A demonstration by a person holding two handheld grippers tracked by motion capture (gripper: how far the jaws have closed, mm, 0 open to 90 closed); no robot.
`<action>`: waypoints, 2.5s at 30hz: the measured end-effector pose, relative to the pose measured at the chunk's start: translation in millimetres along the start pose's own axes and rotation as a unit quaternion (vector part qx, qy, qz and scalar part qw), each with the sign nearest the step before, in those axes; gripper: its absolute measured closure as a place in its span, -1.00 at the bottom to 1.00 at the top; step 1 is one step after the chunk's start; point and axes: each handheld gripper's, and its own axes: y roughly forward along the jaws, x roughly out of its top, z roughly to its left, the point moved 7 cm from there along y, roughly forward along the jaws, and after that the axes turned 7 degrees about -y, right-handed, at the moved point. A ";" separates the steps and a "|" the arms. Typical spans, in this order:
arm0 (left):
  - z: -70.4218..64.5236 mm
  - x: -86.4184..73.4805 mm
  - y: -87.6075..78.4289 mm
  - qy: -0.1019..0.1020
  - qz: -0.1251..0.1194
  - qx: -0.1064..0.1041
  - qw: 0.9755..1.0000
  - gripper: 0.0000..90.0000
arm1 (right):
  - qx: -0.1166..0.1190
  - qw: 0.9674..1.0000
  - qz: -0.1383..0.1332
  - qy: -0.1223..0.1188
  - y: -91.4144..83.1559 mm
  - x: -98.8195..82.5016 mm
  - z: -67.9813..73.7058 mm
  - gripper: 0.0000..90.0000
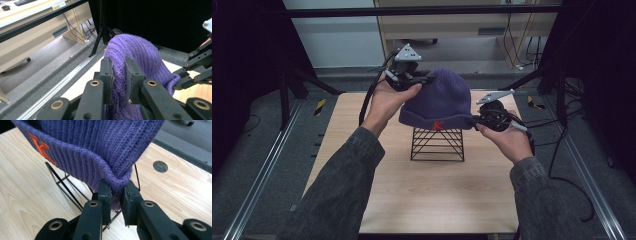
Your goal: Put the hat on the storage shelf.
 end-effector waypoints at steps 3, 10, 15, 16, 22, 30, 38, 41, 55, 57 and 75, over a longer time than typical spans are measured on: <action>-1.8 -4.1 2.8 0.001 0.004 -0.003 1.000 0.74 | 0.002 1.000 0.004 0.005 3.2 -5.3 -0.1 0.75; -5.1 -10.9 7.2 0.007 0.014 -0.005 1.000 0.74 | 0.003 1.000 0.014 0.005 10.6 -15.4 -0.7 0.75; -6.3 -18.7 12.1 0.004 0.018 -0.008 1.000 0.74 | 0.000 1.000 0.022 0.005 14.8 -19.9 -0.3 0.75; -6.7 -20.4 13.5 0.004 0.017 -0.009 1.000 0.74 | 0.000 1.000 0.025 0.005 16.0 -21.3 -0.2 0.75; -9.3 -22.9 14.2 0.010 0.016 -0.011 1.000 0.74 | 0.000 0.999 0.032 -0.001 19.3 -25.2 1.1 0.75; -11.9 -30.4 13.9 0.011 0.021 -0.013 1.000 0.73 | 0.000 0.999 0.037 -0.006 22.3 -29.3 4.5 0.74; -15.2 -39.2 15.1 0.013 0.025 -0.018 0.999 0.73 | 0.004 0.999 0.039 -0.004 26.7 -36.3 6.7 0.73; -15.6 -42.6 15.5 0.012 0.023 -0.020 0.999 0.73 | 0.003 0.999 0.042 -0.003 28.0 -37.7 8.1 0.73; -24.1 -48.7 16.3 0.024 0.027 -0.024 0.999 0.73 | 0.006 0.999 0.046 -0.007 34.2 -48.4 11.5 0.72; -24.5 -51.2 17.1 0.023 0.027 -0.025 0.999 0.73 | 0.007 0.999 0.046 -0.002 35.6 -49.4 11.6 0.72; -30.1 -69.1 17.4 0.017 0.029 -0.030 0.999 0.73 | 0.009 0.998 0.054 -0.001 42.3 -59.7 15.3 0.71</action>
